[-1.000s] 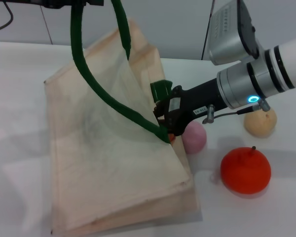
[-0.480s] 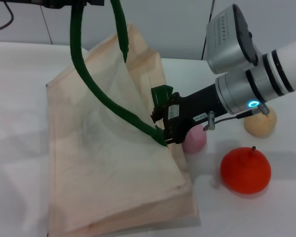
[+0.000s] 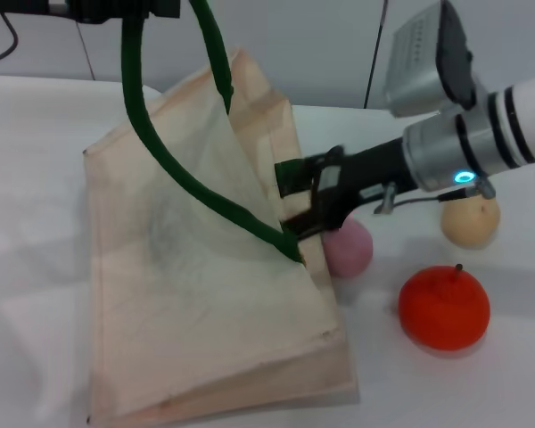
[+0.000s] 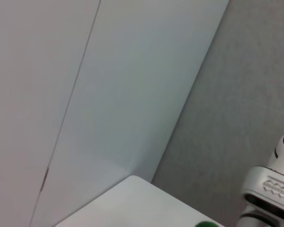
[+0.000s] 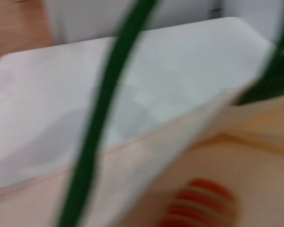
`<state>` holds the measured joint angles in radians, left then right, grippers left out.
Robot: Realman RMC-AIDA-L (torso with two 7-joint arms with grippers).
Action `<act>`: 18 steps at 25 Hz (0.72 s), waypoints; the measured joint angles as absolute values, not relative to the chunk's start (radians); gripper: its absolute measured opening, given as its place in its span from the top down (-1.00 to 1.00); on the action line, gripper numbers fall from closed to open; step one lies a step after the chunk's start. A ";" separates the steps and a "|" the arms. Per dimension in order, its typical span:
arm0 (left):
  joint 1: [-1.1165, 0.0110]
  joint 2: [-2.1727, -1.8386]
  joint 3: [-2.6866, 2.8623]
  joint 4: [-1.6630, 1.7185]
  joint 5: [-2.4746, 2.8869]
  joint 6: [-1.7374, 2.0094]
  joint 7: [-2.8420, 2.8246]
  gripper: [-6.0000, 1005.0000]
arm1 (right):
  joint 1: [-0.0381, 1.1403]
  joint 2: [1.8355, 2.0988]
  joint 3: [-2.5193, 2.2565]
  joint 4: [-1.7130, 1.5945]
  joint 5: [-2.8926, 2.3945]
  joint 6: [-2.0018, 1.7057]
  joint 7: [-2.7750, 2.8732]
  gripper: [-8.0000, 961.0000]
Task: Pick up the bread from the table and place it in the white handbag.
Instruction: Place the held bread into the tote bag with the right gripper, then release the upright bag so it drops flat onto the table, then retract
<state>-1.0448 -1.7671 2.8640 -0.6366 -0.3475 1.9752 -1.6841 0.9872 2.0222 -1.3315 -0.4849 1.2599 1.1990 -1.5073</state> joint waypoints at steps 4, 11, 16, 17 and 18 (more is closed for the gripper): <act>-1.036 -1.769 2.864 -0.637 -0.347 1.968 -1.683 0.66 | 0.948 2.015 -1.290 -0.486 1.258 1.077 -1.477 -0.78; -1.015 -1.775 2.864 -0.637 -0.344 1.937 -1.687 0.66 | 0.883 1.998 -1.096 -0.497 1.255 0.977 -1.480 -0.86; -1.000 -1.787 2.864 -0.636 -0.343 1.911 -1.689 0.66 | 0.851 2.017 -0.950 -0.497 1.266 0.893 -1.549 -0.86; -0.997 -1.789 2.864 -0.635 -0.340 1.901 -1.691 0.66 | 0.838 2.022 -0.904 -0.486 1.303 0.878 -1.615 -0.86; -0.996 -1.791 2.864 -0.635 -0.336 1.897 -1.692 0.66 | 0.838 2.022 -0.904 -0.486 1.303 0.878 -1.615 -0.86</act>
<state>-0.9963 -1.7912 2.8639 -0.6351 -0.3364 1.8971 -1.6917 0.8384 2.0220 -0.9036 -0.4861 1.3034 0.8782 -1.6150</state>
